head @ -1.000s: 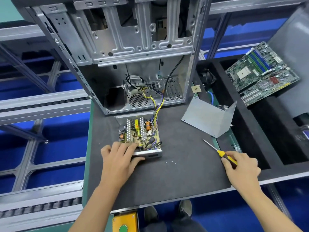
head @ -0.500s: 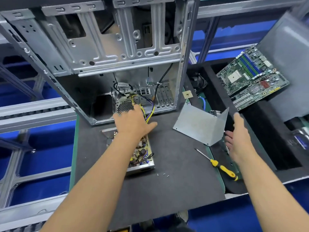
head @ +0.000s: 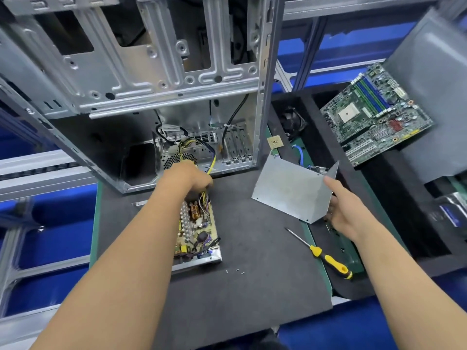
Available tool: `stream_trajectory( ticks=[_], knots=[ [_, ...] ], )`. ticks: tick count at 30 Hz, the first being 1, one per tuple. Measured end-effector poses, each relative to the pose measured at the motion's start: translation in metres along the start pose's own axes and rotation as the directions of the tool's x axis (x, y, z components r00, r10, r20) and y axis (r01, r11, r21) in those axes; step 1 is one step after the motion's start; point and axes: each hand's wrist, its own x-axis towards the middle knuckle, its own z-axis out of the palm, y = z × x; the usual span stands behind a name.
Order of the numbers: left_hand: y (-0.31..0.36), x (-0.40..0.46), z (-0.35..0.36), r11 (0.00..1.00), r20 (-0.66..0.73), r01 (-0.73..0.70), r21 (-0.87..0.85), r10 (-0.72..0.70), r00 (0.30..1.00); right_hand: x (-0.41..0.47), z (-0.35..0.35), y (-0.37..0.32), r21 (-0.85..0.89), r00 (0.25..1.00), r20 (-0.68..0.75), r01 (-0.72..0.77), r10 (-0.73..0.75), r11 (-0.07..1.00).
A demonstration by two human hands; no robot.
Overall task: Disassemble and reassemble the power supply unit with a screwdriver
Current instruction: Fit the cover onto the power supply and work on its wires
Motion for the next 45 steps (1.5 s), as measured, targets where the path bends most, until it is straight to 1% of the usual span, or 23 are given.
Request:
stream_trajectory(
  ticks=[6,10,12,14,16,18,20,22,23,25,27,29,30,32,34,35,36,38,39,40,41,42,45],
  knots=[
    [-0.022,0.015,0.003,0.962,0.023,0.039,-0.272,-0.034,0.999,-0.010,-0.018,0.005,0.122,0.976,0.019,0.213,-0.217,0.969],
    [-0.021,0.007,0.005,0.991,-0.034,-0.027,-0.133,0.022,0.999,-0.039,-0.020,0.005,0.041,0.909,0.164,0.381,-0.382,0.924],
    [-0.019,-0.007,0.005,0.990,-0.141,-0.071,-0.123,0.053,0.989,-0.061,-0.012,0.004,-0.066,0.861,0.186,0.491,-0.473,0.869],
    [-0.022,-0.027,0.008,0.962,-0.342,-0.182,-0.205,0.104,0.934,-0.084,0.000,0.004,-0.069,0.805,0.182,0.584,-0.565,0.809],
    [-0.027,-0.057,0.015,0.845,-0.562,-0.426,-0.324,0.191,0.805,-0.106,0.013,0.005,-0.037,0.750,0.209,0.647,-0.627,0.762],
    [-0.033,-0.095,0.023,0.586,-0.678,-0.634,-0.504,0.186,0.711,-0.128,0.033,0.007,-0.094,0.691,0.240,0.715,-0.682,0.692],
    [-0.038,-0.131,0.038,0.327,-0.672,-0.678,-0.659,0.150,0.725,-0.148,0.057,0.008,-0.230,0.616,0.246,0.787,-0.748,0.572],
    [-0.046,-0.160,0.057,0.141,-0.657,-0.670,-0.729,0.132,0.743,-0.165,0.085,0.012,-0.369,0.516,0.247,0.833,-0.820,0.413],
    [-0.049,-0.173,0.064,0.103,-0.655,-0.667,-0.738,0.128,0.744,-0.172,0.098,0.014,-0.409,0.463,0.250,0.847,-0.850,0.341],
    [-0.056,-0.189,0.071,0.139,-0.672,-0.678,-0.722,0.095,0.734,-0.181,0.119,0.019,-0.443,0.385,0.266,0.863,-0.884,0.243],
    [-0.062,-0.199,0.068,0.103,-0.674,-0.681,-0.725,0.099,0.732,-0.189,0.133,0.023,-0.464,0.346,0.281,0.866,-0.895,0.189],
    [-0.068,-0.206,0.064,0.015,-0.656,-0.672,-0.740,0.206,0.726,-0.196,0.146,0.027,-0.483,0.307,0.284,0.864,-0.908,0.141],
    [-0.070,-0.209,0.063,0.027,-0.634,-0.661,-0.750,0.253,0.731,-0.199,0.154,0.029,-0.501,0.274,0.291,0.860,-0.917,0.098],
    [-0.073,-0.207,0.065,0.039,-0.572,-0.599,-0.800,0.251,0.781,-0.207,0.163,0.034,-0.526,0.219,0.358,0.851,-0.908,-0.002],
    [-0.081,-0.199,0.066,-0.121,-0.481,-0.466,-0.876,0.209,0.851,-0.209,0.161,0.029,-0.527,0.237,0.504,0.846,-0.831,-0.078],
    [-0.089,-0.193,0.065,-0.230,-0.423,-0.378,-0.897,0.190,0.886,-0.207,0.154,0.024,-0.519,0.287,0.550,0.853,-0.784,-0.052],
    [-0.098,-0.186,0.063,-0.320,-0.365,-0.295,-0.900,0.184,0.913,-0.202,0.150,0.015,-0.514,0.376,0.552,0.856,-0.744,0.051],
    [-0.117,-0.178,0.063,-0.383,-0.292,-0.192,-0.904,0.223,0.930,-0.184,0.141,-0.001,-0.502,0.645,0.437,0.753,-0.627,0.424],
    [-0.124,-0.176,0.065,-0.379,-0.283,-0.174,-0.909,0.254,0.925,-0.174,0.140,-0.008,-0.467,0.803,0.359,0.595,-0.475,0.654],
    [-0.129,-0.176,0.067,-0.368,-0.272,-0.154,-0.917,0.293,0.917,-0.164,0.137,-0.011,-0.396,0.911,0.334,0.368,-0.242,0.841],
    [-0.132,-0.176,0.069,-0.363,-0.248,-0.122,-0.924,0.325,0.912,-0.156,0.130,-0.010,-0.326,0.917,0.395,0.202,-0.061,0.923],
    [-0.135,-0.176,0.071,-0.370,-0.224,-0.087,-0.925,0.346,0.911,-0.149,0.126,-0.008,-0.313,0.872,0.488,0.123,0.049,0.942],
    [-0.141,-0.176,0.078,-0.398,-0.193,-0.018,-0.917,0.404,0.894,-0.145,0.115,0.010,-0.342,0.784,0.590,0.027,0.192,0.939]
  ],
)
